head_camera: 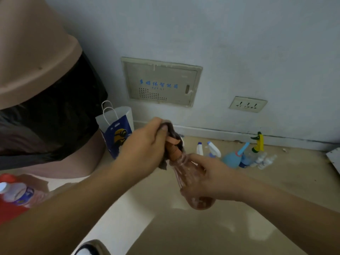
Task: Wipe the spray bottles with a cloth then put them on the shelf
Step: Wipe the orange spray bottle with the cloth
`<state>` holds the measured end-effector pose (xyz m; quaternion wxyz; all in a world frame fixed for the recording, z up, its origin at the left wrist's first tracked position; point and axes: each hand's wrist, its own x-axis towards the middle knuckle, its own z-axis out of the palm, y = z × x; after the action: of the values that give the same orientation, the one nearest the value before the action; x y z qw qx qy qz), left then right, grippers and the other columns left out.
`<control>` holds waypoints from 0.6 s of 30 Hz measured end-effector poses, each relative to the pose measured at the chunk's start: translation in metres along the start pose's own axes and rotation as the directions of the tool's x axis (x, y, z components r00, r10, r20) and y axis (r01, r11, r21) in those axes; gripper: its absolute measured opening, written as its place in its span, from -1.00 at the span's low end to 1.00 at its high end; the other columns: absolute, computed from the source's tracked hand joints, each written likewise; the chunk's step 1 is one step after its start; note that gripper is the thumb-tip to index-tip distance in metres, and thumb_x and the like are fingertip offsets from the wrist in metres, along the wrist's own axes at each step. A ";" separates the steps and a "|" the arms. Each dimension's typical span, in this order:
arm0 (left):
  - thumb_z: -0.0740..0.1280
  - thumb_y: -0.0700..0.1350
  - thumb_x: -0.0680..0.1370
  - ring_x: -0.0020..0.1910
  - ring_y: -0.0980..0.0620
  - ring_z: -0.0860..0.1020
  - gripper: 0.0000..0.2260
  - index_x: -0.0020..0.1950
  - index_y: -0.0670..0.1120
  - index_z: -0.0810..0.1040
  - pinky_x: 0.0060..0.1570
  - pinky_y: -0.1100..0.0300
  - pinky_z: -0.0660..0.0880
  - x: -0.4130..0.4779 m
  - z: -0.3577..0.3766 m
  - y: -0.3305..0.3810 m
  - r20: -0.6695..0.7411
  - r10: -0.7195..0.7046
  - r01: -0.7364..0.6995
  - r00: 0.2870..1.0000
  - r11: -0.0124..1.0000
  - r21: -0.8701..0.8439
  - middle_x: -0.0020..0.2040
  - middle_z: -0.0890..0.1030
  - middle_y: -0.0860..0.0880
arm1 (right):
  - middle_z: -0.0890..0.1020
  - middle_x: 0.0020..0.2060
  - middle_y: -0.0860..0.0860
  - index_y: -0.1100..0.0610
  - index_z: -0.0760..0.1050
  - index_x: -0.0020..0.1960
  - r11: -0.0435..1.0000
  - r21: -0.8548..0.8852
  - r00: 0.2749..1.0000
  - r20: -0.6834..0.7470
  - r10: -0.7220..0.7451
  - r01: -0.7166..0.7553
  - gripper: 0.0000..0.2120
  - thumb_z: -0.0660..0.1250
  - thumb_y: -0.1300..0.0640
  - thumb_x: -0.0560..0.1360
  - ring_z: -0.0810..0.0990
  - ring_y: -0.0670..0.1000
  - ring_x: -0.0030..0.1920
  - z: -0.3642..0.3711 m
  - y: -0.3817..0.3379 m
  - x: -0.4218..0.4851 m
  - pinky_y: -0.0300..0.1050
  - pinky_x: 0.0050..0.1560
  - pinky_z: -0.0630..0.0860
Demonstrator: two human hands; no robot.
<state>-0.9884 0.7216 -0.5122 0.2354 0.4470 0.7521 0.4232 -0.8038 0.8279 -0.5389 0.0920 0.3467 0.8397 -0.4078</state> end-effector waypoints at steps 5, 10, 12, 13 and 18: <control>0.06 0.01 0.71 -0.07 0.10 0.55 -0.79 0.02 0.12 0.47 0.51 0.03 0.27 -0.008 0.012 0.008 0.115 0.254 -0.275 0.960 0.927 0.256 -0.12 0.56 0.12 | 0.63 0.09 -0.24 -0.28 0.48 0.27 1.000 0.002 0.999 0.036 0.029 -0.029 -0.43 0.62 -0.16 0.33 0.63 -0.19 0.06 -0.002 0.002 -0.002 -0.15 0.14 0.62; 0.11 0.05 0.71 -0.10 -0.07 0.56 -0.79 -0.04 0.06 0.47 -0.01 -0.17 0.56 0.004 0.011 -0.002 0.073 0.054 -0.063 0.996 0.990 0.122 -0.13 0.58 -0.03 | 0.64 0.06 -0.23 -0.35 0.48 0.20 0.997 0.044 0.996 0.069 0.054 -0.057 -0.48 0.62 -0.18 0.32 0.65 -0.19 0.04 -0.003 0.005 -0.003 -0.19 0.09 0.62; 0.06 0.05 0.70 -0.04 -0.04 0.50 -0.75 0.02 0.06 0.50 0.14 -0.09 0.50 -0.006 0.021 0.011 0.086 0.193 -0.209 0.977 0.942 0.263 -0.10 0.56 0.00 | 0.66 0.06 -0.22 -0.31 0.48 0.24 0.997 0.042 0.996 0.073 0.059 -0.062 -0.46 0.62 -0.16 0.34 0.66 -0.19 0.03 -0.005 0.004 -0.005 -0.20 0.08 0.63; 0.04 0.06 0.69 -0.02 -0.02 0.50 -0.73 0.05 0.05 0.52 0.22 -0.05 0.46 -0.010 0.023 0.015 0.128 0.259 -0.287 0.957 0.909 0.303 -0.08 0.57 0.02 | 0.66 0.08 -0.21 -0.31 0.47 0.27 0.997 0.039 0.996 0.071 0.058 -0.061 -0.43 0.61 -0.16 0.33 0.66 -0.18 0.04 -0.005 0.003 -0.005 -0.17 0.12 0.63; 0.12 0.05 0.72 -0.12 -0.10 0.66 -0.78 0.08 0.01 0.52 -0.05 -0.19 0.65 0.014 0.000 0.002 0.109 -0.084 0.094 0.991 0.992 -0.088 -0.05 0.63 -0.07 | 0.66 0.10 -0.21 -0.37 0.46 0.26 0.998 0.055 0.998 0.052 0.036 -0.039 -0.40 0.58 -0.26 0.27 0.66 -0.13 0.09 -0.007 0.005 -0.003 0.00 0.22 0.63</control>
<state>-0.9946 0.7340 -0.5103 0.3136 0.4231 0.7376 0.4226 -0.7971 0.8335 -0.5364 0.1111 0.3543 0.8188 -0.4378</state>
